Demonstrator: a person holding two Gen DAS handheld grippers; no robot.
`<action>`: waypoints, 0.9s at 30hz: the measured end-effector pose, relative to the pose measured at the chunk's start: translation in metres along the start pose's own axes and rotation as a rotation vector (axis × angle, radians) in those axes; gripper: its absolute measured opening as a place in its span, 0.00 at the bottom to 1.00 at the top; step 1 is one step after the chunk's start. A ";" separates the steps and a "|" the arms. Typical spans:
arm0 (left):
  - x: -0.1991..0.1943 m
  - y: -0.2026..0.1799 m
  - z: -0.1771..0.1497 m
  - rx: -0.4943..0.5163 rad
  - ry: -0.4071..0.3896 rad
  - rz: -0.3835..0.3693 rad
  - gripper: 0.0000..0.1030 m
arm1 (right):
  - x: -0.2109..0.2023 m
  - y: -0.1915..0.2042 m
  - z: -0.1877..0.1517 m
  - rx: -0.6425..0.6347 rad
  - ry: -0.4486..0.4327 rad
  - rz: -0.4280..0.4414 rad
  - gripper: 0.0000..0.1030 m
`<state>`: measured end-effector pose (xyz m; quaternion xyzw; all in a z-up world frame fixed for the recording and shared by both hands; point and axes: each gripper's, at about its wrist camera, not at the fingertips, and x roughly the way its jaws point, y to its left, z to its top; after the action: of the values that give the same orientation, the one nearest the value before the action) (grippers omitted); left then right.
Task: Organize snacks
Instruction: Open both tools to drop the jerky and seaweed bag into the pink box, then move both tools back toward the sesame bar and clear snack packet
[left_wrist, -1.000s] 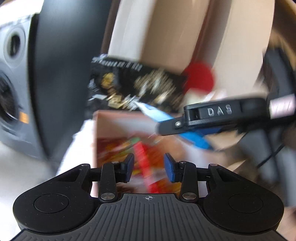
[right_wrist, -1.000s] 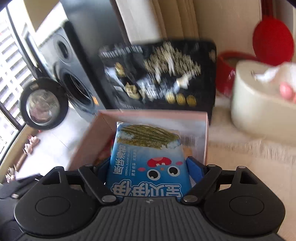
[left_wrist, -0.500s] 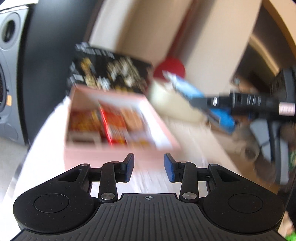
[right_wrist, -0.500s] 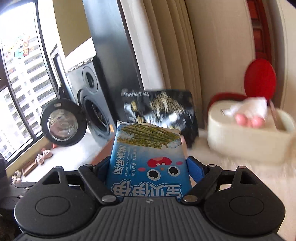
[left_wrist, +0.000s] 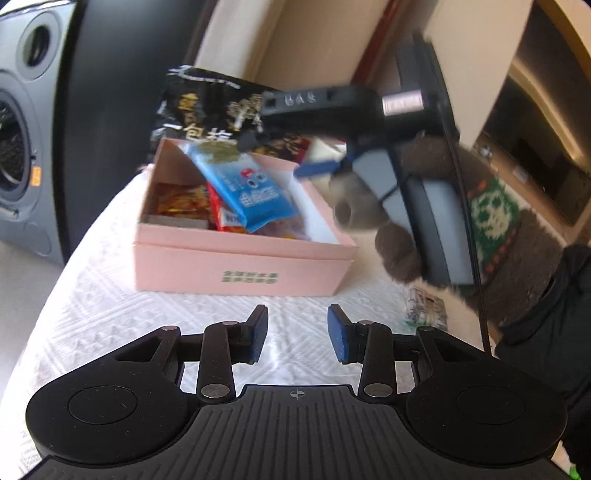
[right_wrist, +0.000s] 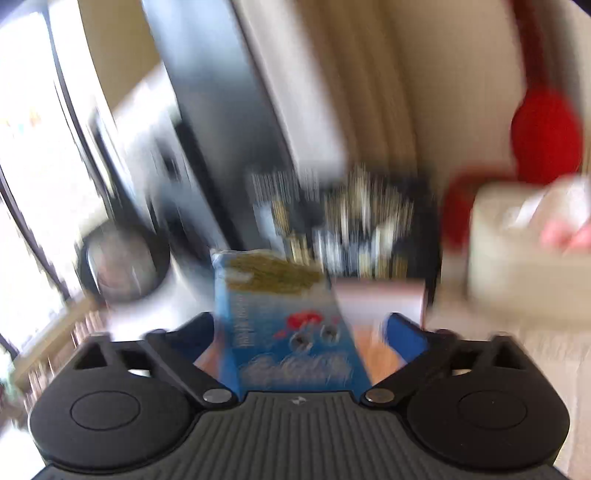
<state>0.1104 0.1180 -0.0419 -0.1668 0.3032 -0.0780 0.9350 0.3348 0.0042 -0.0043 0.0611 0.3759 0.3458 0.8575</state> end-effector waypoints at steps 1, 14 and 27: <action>0.002 0.005 -0.001 -0.016 0.002 0.002 0.39 | 0.004 -0.005 -0.002 0.040 0.007 0.018 0.80; 0.014 0.016 -0.018 -0.064 0.025 -0.037 0.39 | -0.147 -0.041 -0.095 -0.202 -0.072 -0.108 0.84; 0.038 -0.030 -0.030 -0.041 0.045 -0.105 0.35 | -0.180 -0.051 -0.229 -0.049 0.083 0.029 0.91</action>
<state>0.1216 0.0728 -0.0741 -0.1999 0.3166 -0.1243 0.9189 0.1192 -0.1845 -0.0772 0.0309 0.4016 0.3694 0.8374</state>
